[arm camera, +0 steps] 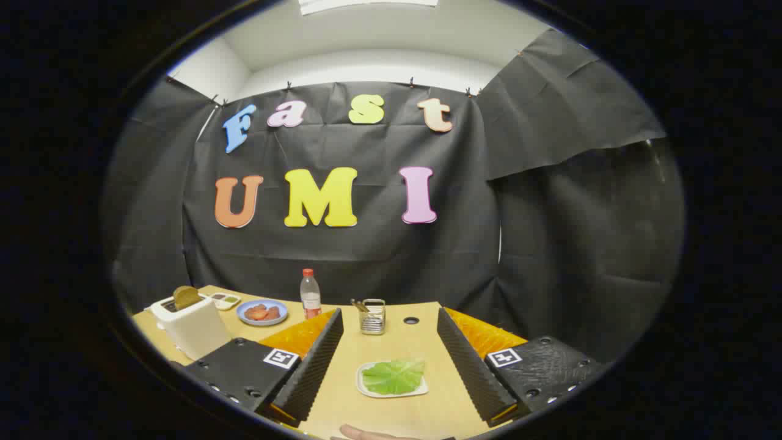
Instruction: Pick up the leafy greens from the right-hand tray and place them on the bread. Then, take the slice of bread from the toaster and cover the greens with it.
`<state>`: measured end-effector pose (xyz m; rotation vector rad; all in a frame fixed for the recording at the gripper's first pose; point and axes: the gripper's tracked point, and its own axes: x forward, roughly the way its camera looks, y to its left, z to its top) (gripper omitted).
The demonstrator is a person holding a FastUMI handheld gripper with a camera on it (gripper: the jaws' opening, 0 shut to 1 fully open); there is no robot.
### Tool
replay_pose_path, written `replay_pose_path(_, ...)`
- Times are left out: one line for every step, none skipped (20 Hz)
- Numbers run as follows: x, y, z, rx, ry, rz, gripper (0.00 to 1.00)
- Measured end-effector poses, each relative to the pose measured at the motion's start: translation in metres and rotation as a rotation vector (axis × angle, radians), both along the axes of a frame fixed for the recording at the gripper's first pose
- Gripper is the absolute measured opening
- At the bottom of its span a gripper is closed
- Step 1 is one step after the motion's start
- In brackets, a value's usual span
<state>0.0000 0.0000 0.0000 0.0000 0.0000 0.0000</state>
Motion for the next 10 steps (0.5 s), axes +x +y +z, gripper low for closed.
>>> replay_pose_path(0.004,-0.003,-0.002,0.000,0.005,0.001,0.96)
replay_pose_path(0.008,-0.008,-0.004,0.003,0.010,0.000,0.96)
replay_pose_path(0.012,-0.011,-0.006,0.005,0.014,0.001,0.96)
replay_pose_path(0.017,-0.014,-0.008,0.008,0.018,0.001,0.96)
replay_pose_path(0.021,-0.017,-0.010,0.013,0.021,-0.001,0.96)
replay_pose_path(0.024,-0.019,-0.011,0.022,0.021,0.003,0.96)
replay_pose_path(0.026,-0.022,-0.013,0.027,0.025,0.003,0.96)
replay_pose_path(0.028,-0.024,-0.015,0.026,0.031,0.002,0.96)
replay_pose_path(0.032,-0.025,-0.017,0.022,0.035,0.001,0.96)
replay_pose_path(0.036,-0.027,-0.019,0.016,0.042,-0.005,0.96)
